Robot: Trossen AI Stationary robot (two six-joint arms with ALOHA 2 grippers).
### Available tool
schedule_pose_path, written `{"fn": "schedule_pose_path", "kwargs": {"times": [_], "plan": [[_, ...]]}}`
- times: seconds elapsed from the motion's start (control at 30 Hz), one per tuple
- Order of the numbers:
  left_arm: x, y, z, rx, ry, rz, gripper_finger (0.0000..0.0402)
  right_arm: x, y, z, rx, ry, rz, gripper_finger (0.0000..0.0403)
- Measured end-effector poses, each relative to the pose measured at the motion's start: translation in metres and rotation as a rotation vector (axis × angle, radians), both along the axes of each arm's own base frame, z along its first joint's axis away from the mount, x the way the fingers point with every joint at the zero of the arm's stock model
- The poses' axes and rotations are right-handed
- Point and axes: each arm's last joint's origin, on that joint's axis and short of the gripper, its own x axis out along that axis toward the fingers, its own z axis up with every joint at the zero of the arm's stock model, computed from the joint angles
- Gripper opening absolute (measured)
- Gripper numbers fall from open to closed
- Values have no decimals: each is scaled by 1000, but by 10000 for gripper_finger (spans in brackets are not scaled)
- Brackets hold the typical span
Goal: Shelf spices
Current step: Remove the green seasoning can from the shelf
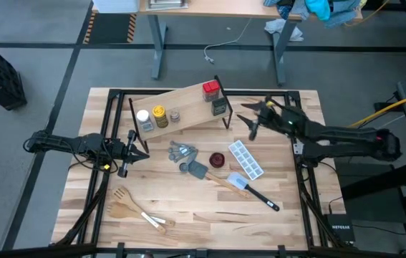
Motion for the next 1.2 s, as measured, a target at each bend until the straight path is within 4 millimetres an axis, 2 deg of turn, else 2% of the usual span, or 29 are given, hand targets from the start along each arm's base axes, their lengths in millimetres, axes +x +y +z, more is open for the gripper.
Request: {"fn": "schedule_pose_path", "kwargs": {"times": [0.27,0.43,0.57,0.73,0.9,1.2], "plan": [[0,0,0,0,0,0,1,33,-37,2,86,136,80,214],[0,0,0,0,0,0,1,45,-56,4,100,170,88,214],[0,0,0,0,0,0,1,47,-66,8,102,173,67,214],[0,0,0,-3,0,0,1,46,-70,12,70,176,67,214],[0,0,0,-1,0,0,1,46,-67,10,83,192,163,214],[0,0,0,-3,0,-1,1,45,-66,7,77,230,160,214]]}}
